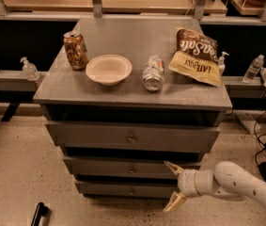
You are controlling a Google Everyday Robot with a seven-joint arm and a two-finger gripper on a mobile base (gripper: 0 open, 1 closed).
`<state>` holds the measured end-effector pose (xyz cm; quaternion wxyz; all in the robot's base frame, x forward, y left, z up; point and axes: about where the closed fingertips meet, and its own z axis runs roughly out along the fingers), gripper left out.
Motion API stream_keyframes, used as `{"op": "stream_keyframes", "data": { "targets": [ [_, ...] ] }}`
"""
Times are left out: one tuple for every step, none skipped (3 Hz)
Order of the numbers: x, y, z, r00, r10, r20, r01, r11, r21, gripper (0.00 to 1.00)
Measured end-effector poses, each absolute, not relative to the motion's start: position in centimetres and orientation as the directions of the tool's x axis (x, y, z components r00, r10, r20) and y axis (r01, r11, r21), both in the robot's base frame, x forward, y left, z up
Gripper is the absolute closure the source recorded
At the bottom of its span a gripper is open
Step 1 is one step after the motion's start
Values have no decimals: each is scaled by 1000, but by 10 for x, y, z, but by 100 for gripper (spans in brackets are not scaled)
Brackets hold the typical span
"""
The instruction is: Open middle drawer
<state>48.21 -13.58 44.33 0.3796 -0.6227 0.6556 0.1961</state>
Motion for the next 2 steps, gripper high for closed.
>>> {"op": "stream_keyframes", "data": {
  "targets": [
    [487,-134,440,152,-676,-721,-933,144,-331,0],
    [495,-134,436,196,-725,-661,-893,147,-426,0]
  ]
}}
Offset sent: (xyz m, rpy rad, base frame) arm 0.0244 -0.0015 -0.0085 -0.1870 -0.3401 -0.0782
